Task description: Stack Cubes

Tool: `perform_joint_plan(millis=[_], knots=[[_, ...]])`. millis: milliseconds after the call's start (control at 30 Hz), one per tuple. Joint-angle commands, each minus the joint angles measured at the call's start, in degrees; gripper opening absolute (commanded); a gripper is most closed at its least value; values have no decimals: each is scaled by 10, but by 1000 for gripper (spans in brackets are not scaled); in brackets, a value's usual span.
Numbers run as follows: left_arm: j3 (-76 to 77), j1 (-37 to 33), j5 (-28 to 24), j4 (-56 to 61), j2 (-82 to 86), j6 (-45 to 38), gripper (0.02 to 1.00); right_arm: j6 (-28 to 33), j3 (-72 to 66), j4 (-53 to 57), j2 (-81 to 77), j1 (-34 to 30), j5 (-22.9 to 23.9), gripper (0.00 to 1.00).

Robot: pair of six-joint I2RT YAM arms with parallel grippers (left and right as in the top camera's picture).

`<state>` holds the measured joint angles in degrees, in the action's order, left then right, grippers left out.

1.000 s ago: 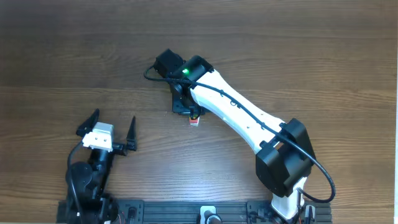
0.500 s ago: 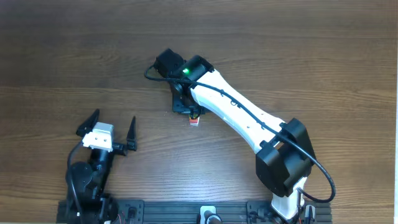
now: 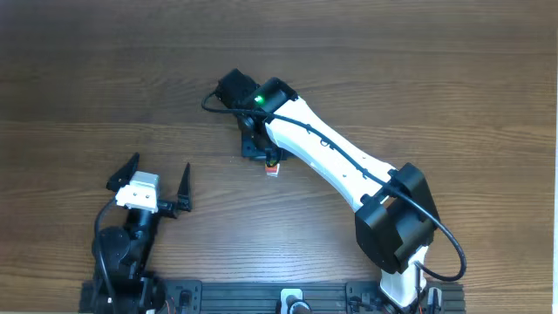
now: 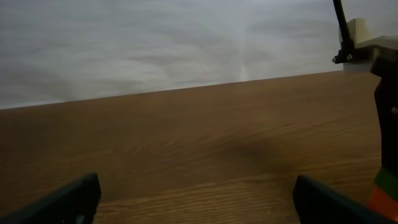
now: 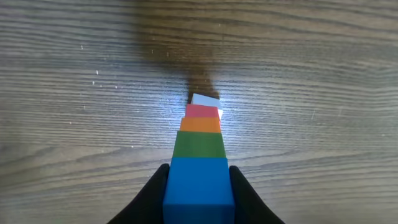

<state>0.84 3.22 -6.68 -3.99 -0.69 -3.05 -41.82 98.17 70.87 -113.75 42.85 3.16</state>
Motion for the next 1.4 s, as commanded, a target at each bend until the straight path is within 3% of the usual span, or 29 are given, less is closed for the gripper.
perform_joint_plan(millis=[33,333,400,433,633,1033,1200,1400], knots=[[-5,2,1,2,3,-8,1000,-4,3,0,-9,-4,12,310],[-5,2,1,2,3,-8,1000,-3,3,0,-9,-4,12,733],[-5,2,1,2,3,-8,1000,-3,3,0,-9,-4,12,965],[-5,2,1,2,3,-8,1000,-3,3,-3,-9,-4,12,991],[-5,2,1,2,3,-8,1000,53,24,-47,-9,-34,44,991],[-5,2,1,2,3,-8,1000,215,65,-37,56,-230,79,993],[-5,2,1,2,3,-8,1000,239,10,-45,132,-299,107,991],[-5,2,1,2,3,-8,1000,278,-140,-107,248,-366,106,991]])
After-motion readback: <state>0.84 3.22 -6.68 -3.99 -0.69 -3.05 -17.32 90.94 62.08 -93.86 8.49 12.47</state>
